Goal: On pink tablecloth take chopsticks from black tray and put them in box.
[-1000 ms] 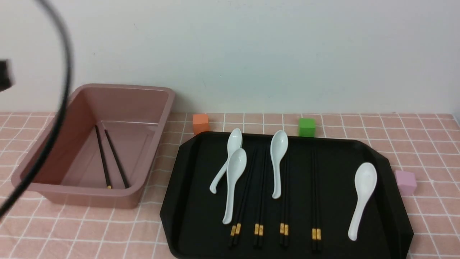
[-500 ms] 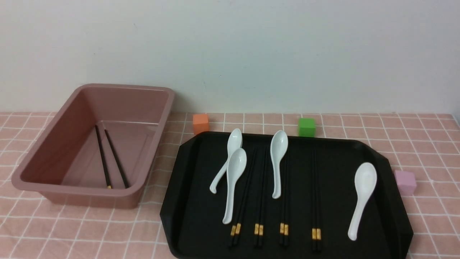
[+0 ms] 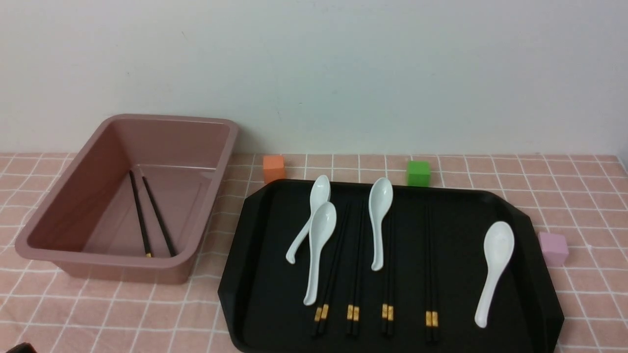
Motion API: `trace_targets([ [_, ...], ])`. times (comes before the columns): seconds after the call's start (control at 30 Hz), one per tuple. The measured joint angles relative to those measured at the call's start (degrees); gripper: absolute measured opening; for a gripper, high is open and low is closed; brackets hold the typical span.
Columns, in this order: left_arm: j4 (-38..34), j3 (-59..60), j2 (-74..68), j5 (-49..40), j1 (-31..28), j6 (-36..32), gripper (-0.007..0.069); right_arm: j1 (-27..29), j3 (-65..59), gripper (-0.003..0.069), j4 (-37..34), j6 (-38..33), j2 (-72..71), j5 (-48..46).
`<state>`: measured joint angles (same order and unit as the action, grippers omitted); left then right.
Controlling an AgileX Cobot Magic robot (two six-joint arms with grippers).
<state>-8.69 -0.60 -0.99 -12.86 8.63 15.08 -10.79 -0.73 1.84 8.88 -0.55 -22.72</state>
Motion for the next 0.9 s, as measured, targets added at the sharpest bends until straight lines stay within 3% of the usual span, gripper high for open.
trace_targets([
  [0.27, 1.6, 2.3, 1.6, -9.5, -4.9, 0.0, -0.0013, 0.0, 0.0, 0.024, 0.0, 0.0, 0.0, 0.0],
  [0.9, 1.6, 2.3, 1.6, -9.7, -4.9, 0.0, -0.0013, 0.0, 0.0, 0.024, 0.0, 0.0, 0.0, 0.0],
])
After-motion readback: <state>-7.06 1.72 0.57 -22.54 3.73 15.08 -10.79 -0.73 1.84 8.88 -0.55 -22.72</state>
